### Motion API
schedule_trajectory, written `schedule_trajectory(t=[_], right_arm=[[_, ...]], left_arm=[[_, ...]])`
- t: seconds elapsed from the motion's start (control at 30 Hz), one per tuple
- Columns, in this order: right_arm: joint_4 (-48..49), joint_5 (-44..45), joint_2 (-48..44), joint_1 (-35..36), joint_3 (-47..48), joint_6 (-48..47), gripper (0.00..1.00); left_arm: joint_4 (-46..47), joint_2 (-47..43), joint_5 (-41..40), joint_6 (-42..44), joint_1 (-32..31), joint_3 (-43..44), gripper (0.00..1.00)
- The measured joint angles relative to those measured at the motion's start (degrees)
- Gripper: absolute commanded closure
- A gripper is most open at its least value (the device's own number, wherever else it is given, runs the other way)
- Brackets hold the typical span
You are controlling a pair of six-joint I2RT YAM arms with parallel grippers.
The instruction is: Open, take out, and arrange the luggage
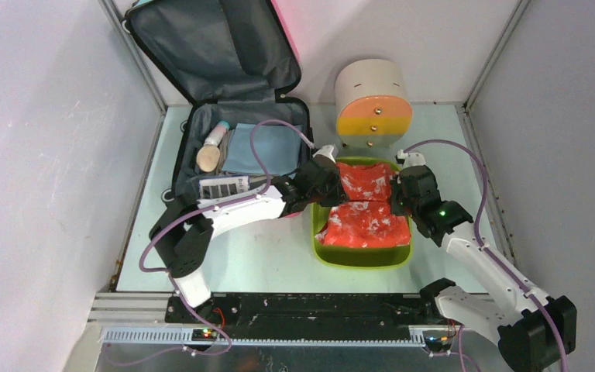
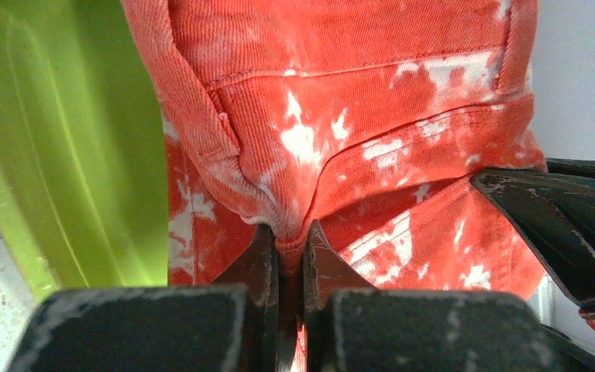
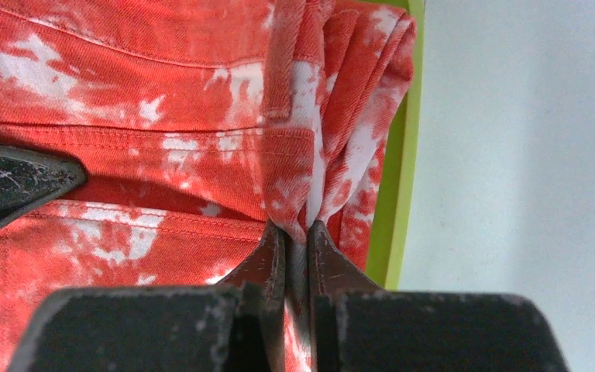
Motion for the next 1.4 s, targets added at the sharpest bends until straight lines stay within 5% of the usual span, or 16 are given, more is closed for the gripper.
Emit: schedule_trajectory(t=[0.53, 0.6, 0.63, 0.7, 0.77, 0.83, 0.93, 1.1, 1.23, 1.4], right_arm=[[11.9, -5.0, 8.9, -4.2, -5.4, -2.0, 1.0], [13.6, -4.9, 9.7, -4.4, -5.5, -2.2, 0.96], [14.5, -4.7, 10.4, -4.5, -5.5, -2.3, 0.92], [15.5, -4.3, 11.6, -4.7, -5.5, -2.3, 0.64], [15.4, -3.9, 12.3, -4.9, -5.5, -1.8, 0.52], [13.3, -2.7, 12.6, -5.3, -4.5, -1.1, 0.51], [8.9, -1.4, 12.2, -5.7, -0.8, 0.2, 0.58], [6.6, -2.4, 6.6, -5.5, 2.3, 4.2, 0.78], [7.0, -3.0, 5.2, -4.4, 2.5, 6.7, 0.84], [9.9, -3.7, 10.6, -4.4, 1.9, 7.6, 0.85]], left_arm=[[-2.5, 6.7, -7.0, 3.0, -1.5, 3.0, 1.0], [-3.3, 7.1, -8.1, 4.0, -1.5, 4.3, 0.89], [-3.6, 7.4, -8.6, 4.3, -1.5, 5.0, 0.75], [-4.6, 8.2, -9.3, 5.0, -1.5, 6.3, 0.53], [-6.3, 8.4, -9.4, 5.8, -1.5, 6.9, 0.4], [-7.9, 8.2, -9.3, 6.3, -1.7, 7.5, 0.35], [-10.0, 6.9, -9.2, 6.7, -1.9, 8.2, 0.34], [-10.2, 1.9, -8.9, 7.1, -2.2, 8.3, 0.54], [-7.1, 0.8, -7.2, 6.8, -2.2, 8.3, 0.67], [-5.3, 4.4, -5.9, 6.7, -2.2, 8.3, 0.66]])
